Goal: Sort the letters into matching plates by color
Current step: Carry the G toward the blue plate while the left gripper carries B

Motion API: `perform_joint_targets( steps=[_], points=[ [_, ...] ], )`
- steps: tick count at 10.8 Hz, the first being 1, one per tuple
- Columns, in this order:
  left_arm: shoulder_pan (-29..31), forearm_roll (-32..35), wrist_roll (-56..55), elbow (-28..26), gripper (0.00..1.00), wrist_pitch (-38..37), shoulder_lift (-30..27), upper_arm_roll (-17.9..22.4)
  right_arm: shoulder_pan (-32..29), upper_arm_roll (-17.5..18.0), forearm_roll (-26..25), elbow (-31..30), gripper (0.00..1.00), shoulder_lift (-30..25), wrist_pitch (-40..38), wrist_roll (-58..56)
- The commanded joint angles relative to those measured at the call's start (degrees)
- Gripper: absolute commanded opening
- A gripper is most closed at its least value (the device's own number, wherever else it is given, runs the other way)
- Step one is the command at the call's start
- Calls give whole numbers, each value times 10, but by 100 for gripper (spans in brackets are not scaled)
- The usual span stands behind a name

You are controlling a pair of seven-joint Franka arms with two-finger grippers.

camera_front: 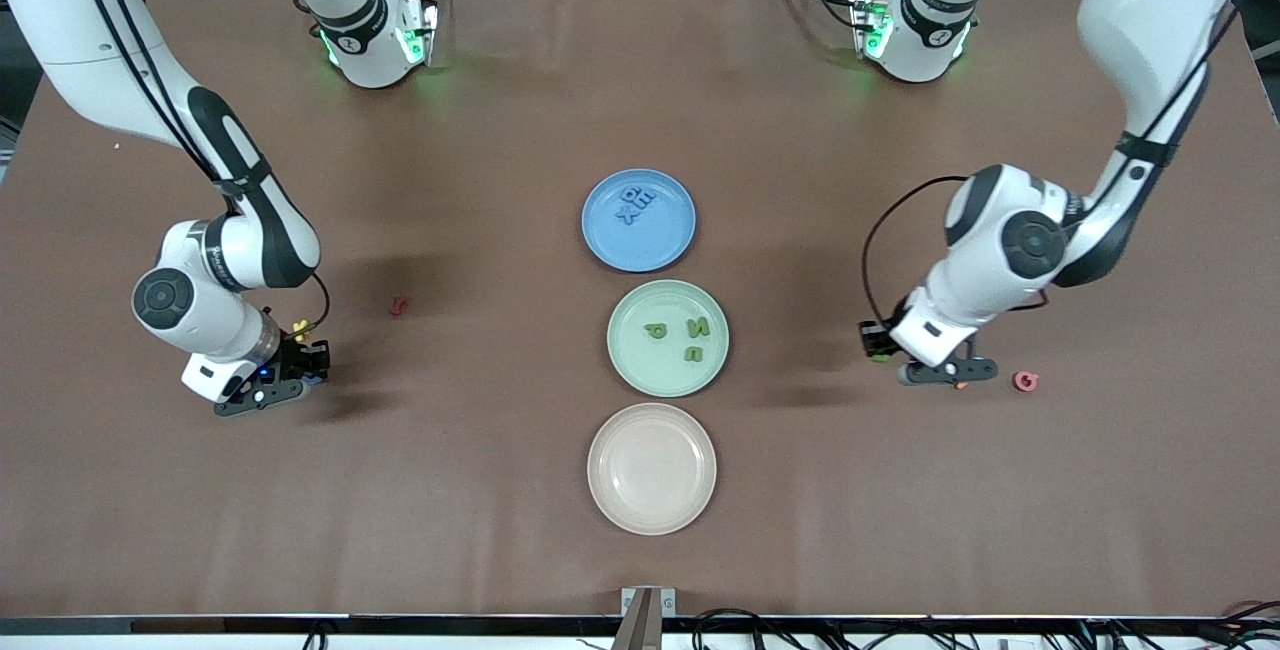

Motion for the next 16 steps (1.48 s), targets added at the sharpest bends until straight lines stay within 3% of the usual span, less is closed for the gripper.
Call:
perform_joint_targets(
  steps=[1, 6, 10, 12, 13, 14, 15, 16],
  points=[
    [-59, -11, -129, 58, 0, -12, 31, 2, 19, 6, -3, 3, 0, -36, -54, 17],
    [-152, -15, -311, 143, 0, -11, 64, 4, 87, 61, 8, 8, 0, -97, -191, 152],
    [-204, -25, -352, 169, 0, -11, 69, 5, 190, 81, 116, 7, 0, -118, -237, 164],
    [-218, -25, -353, 170, 0, -11, 80, 6, 237, 105, 136, 7, 0, -118, -233, 269],
    [-229, -25, -353, 170, 7, -11, 81, 6, 264, 112, 138, 6, 0, -117, -222, 320],
    [-247, -17, -351, 169, 67, -11, 81, 8, 301, 112, 139, 4, 0, -115, -201, 376],
    [-269, -10, -349, 165, 100, -13, 81, 27, 329, 112, 139, 3, 0, -114, -184, 417],
    [-286, -7, -342, 168, 100, -30, 81, 54, 357, 113, 139, 1, 0, -112, -171, 460]
  ],
)
